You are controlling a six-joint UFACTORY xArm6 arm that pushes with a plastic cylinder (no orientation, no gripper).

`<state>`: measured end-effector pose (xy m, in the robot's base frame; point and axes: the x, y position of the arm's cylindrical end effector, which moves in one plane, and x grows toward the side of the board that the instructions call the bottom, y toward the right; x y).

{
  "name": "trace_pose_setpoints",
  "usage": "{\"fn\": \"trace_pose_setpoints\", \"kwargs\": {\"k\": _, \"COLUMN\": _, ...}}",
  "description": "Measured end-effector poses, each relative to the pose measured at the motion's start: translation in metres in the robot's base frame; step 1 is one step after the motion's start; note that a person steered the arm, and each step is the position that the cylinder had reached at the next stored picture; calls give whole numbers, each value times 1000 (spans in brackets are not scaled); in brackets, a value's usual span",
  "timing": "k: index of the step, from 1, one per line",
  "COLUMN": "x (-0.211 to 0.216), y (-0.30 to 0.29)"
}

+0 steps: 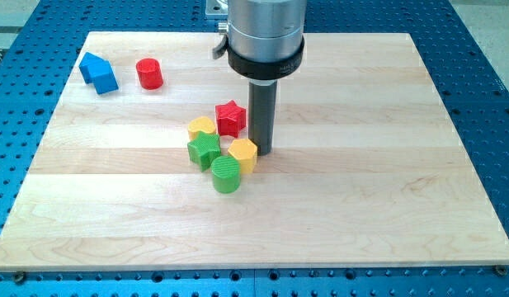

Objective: Move the red star towards the red circle

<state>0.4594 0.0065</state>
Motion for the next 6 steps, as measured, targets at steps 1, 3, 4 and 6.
{"fn": "trace_pose_setpoints", "kwargs": {"k": 1, "x": -15, "y": -3}}
{"fn": "trace_pose_setpoints", "kwargs": {"k": 3, "x": -43, "y": -58}}
{"fn": "trace_pose_setpoints", "kwargs": {"k": 4, "x": -43, "y": -62}}
{"fn": "trace_pose_setpoints", "kwargs": {"k": 6, "x": -74, "y": -95}}
